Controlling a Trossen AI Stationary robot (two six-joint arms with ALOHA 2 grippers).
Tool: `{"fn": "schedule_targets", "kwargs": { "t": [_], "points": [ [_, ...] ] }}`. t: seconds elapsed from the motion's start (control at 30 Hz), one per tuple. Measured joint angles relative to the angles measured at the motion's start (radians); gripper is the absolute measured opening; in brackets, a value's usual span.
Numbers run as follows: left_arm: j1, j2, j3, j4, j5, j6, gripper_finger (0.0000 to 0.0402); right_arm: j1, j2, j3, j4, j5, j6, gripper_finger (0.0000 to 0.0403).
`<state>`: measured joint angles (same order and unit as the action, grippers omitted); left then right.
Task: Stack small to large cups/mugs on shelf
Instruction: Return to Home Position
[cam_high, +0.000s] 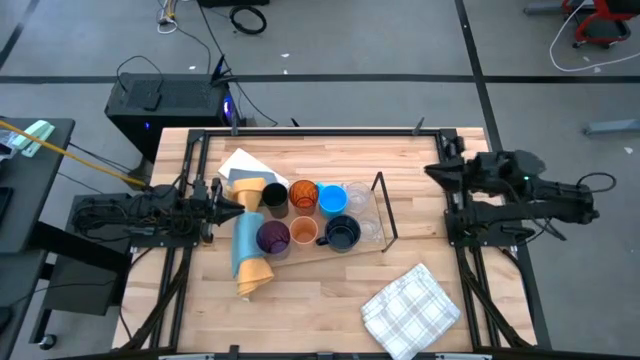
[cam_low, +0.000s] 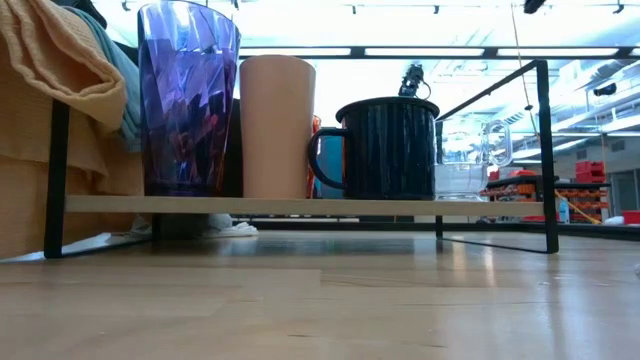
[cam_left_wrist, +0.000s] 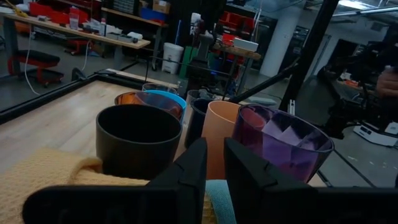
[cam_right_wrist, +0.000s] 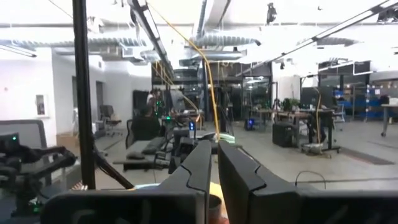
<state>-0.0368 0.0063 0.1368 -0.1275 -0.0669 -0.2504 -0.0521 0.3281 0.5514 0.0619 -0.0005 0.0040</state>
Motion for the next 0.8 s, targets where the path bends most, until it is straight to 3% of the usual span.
{"fn": "schedule_targets", "kwargs": {
  "t": [0.13, 0.37, 0.57, 0.8],
  "points": [
    [0.0, 0.0, 0.0, 0.0, 0.0, 0.0, 0.006, 0.0, -0.122, -0.016, -0.092, 0.007, 0.014, 0.0035],
    [0.0, 0.0, 0.0, 0.0, 0.0, 0.001, 0.0053, 0.0, -0.318, -0.148, -0.09, -0.003, 0.097, 0.0035],
    [0.0, 0.0, 0.0, -0.002, 0.0, 0.0, 0.0061, 0.004, -0.306, -0.235, 0.034, -0.093, 0.046, 0.0033],
    [0.0, 0.0, 0.001, -0.002, 0.0, 0.001, 0.0061, 0.003, -0.303, -0.355, 0.032, -0.11, 0.056, 0.002]
  ]
}}
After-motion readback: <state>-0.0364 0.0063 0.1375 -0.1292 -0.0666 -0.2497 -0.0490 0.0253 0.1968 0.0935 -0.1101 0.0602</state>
